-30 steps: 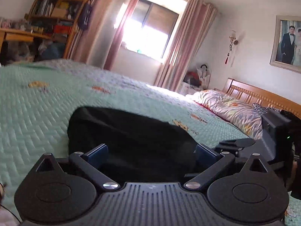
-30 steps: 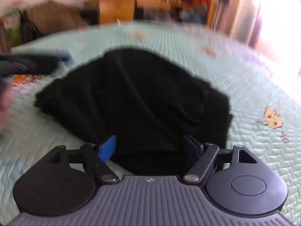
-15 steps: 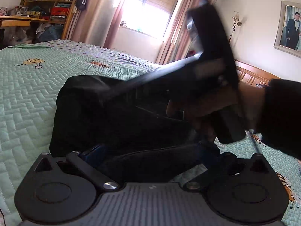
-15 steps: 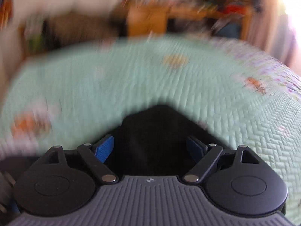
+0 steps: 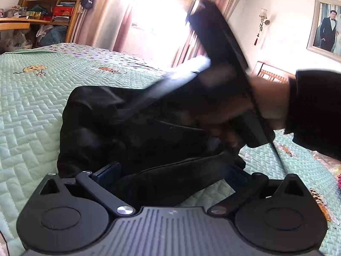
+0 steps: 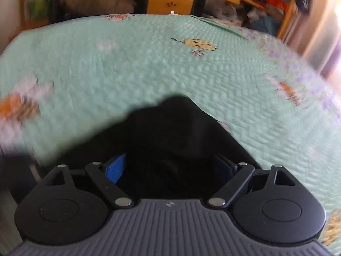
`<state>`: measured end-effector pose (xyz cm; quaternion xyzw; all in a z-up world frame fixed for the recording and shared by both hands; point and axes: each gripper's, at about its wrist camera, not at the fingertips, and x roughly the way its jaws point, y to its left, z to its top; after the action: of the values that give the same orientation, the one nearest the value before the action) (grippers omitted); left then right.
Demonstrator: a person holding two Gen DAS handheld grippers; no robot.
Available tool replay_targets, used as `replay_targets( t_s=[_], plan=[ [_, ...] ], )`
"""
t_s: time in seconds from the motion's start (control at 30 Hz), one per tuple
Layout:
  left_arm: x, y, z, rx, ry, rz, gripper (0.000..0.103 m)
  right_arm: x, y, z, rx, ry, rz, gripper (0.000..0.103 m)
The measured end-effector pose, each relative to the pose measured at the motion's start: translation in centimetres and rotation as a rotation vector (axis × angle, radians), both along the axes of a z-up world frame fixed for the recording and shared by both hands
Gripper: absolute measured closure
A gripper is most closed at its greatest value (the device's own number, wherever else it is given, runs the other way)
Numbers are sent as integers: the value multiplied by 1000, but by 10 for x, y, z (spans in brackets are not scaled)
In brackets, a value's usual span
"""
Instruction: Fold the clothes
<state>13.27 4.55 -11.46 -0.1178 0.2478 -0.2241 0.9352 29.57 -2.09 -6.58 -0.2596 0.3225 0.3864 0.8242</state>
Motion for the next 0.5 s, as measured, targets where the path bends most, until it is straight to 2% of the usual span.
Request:
replay_targets(
  t_s=[0.1,0.13,0.2,0.23,0.27,0.3,0.37,0.43,0.5],
  plan=[
    [0,2,2,-7,2,-3,1,4,-68,15,68,56,-258,15],
    [0,4,3,-18,-3,-3,1,-5,-86,19,112,70,-311,15],
    [0,13,7,-69,-6,-14,1,-34,-92,26,168,54,-232,15],
    [1,18,9,-95,1,-27,1,-48,-89,24,157,42,-175,15],
    [0,17,9,-91,17,-52,3,-54,-88,16,140,45,-170,15],
    [-2,20,8,-98,-1,-35,3,-61,-88,9,123,48,-167,15],
    [-6,28,7,-107,5,-27,2,-57,-106,-9,39,74,-250,15],
    [-8,38,10,-124,-4,-52,3,-68,-135,-7,109,82,-323,15],
    [-6,53,24,-174,-48,-19,2,-81,-155,-1,155,76,-395,15]
  ],
)
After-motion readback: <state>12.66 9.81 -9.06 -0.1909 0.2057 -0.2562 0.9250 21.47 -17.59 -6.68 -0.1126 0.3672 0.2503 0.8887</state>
